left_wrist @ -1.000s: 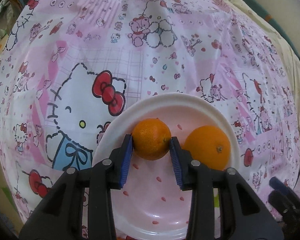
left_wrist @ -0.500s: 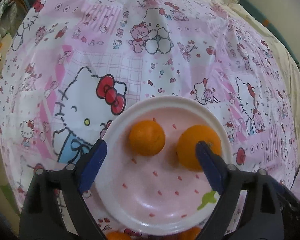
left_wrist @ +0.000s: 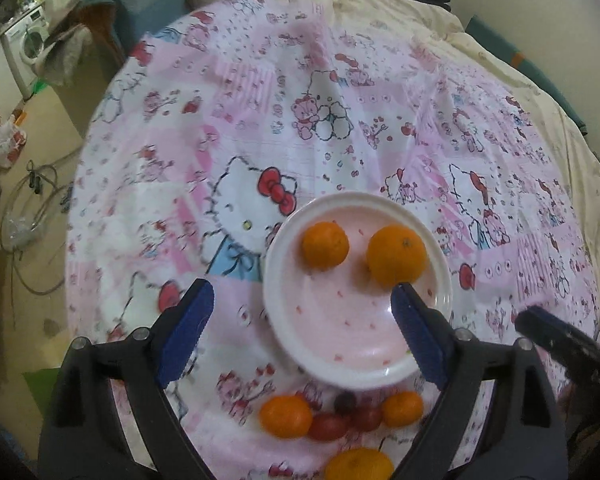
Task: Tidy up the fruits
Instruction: 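Lift the left gripper away from the plate, then grasp another small tangerine from the fruit row with the left gripper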
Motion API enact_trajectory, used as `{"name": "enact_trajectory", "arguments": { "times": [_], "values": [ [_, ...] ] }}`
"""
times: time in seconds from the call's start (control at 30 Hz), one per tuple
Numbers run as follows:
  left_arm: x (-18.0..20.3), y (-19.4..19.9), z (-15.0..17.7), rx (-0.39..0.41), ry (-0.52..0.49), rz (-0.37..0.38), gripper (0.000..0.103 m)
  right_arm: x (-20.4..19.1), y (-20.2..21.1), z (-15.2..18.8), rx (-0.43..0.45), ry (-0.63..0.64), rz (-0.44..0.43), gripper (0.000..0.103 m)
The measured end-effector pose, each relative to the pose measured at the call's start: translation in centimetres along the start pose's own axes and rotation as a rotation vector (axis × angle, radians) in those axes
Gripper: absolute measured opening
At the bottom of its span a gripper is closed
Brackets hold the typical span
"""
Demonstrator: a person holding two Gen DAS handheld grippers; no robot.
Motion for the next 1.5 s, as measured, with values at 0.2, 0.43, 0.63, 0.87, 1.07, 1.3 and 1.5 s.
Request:
{"name": "enact_trajectory", "arguments": {
  "times": [0.2,0.43,0.63,0.87,1.07,1.3,1.5],
  "values": [
    [-0.8,2.7,2.7,0.009,-0.003,0.003,0.088,0.0,1.2,1.4,-0.005,0.003,-0.018,0.084],
    [-1.4,4.1,5.8,-0.002,0.016,-0.002,0.088,0.8,2.3,4.2,-0.025,-0.021,-0.024,0.084],
    [-2.6,3.5,8.7,-0.023,0.055,0.007,0.088,1.5,2.2,6.1,-0.043,-0.057,-0.027,0.084],
    [-3.5,3.3,9.0,-0.019,0.083,-0.024,0.088,1.2,0.9,6.4,-0.057,-0.061,-0.013,0.084],
    [-3.9,2.1,9.4,-0.063,0.104,-0.02,0.088,0.9,0.4,6.3,-0.064,-0.059,-0.023,0.084],
    [-2.8,-1.5,10.0,-0.162,0.124,0.005,0.062,1.1,0.2,6.5,-0.072,-0.075,-0.023,0.084],
    [-2.2,-4.4,10.8,-0.257,0.165,0.038,0.06,1.7,0.1,6.4,-0.073,-0.089,-0.012,0.084]
  ]
}}
Point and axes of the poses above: each gripper's, at about its wrist camera, not at the fingertips, and y roughly against the way its jaws point, x to its right, z to its underside, the point moved 3 cm from there along -y, roughly the way its jaws point, and after that the axes turned 2 degrees about -y, right-handed, at the moved point
